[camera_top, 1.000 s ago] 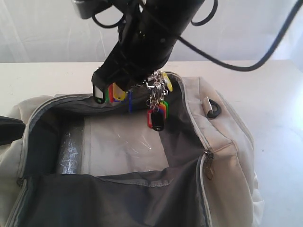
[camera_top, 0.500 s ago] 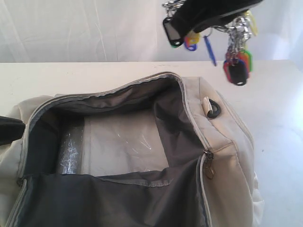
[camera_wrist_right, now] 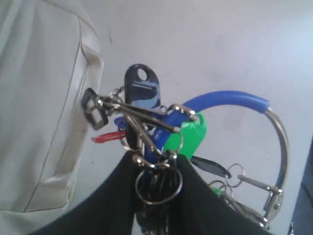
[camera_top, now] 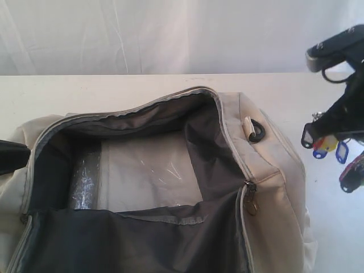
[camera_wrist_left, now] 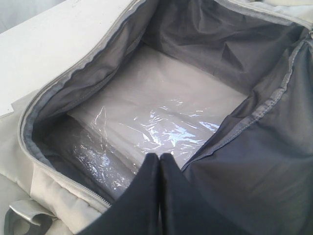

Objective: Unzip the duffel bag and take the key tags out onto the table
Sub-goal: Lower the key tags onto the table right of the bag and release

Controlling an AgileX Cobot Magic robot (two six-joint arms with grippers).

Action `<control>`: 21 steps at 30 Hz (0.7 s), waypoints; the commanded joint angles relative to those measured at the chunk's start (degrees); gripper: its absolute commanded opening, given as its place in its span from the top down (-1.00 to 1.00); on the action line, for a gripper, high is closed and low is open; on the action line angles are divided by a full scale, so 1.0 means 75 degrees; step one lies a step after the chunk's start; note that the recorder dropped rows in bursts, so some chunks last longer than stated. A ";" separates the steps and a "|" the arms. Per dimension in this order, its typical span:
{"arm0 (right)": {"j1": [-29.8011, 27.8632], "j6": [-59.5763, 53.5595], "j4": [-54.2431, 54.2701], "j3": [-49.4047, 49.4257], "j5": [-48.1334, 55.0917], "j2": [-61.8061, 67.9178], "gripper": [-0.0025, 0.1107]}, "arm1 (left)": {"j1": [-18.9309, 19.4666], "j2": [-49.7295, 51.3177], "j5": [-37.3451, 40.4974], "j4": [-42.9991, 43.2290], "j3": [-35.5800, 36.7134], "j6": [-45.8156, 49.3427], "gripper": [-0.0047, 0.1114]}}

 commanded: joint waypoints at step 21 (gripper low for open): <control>-0.0190 -0.0493 0.2075 0.0999 -0.1827 0.2750 0.92 | -0.0032 -0.0056 0.0108 -0.0116 0.0050 -0.0017 0.92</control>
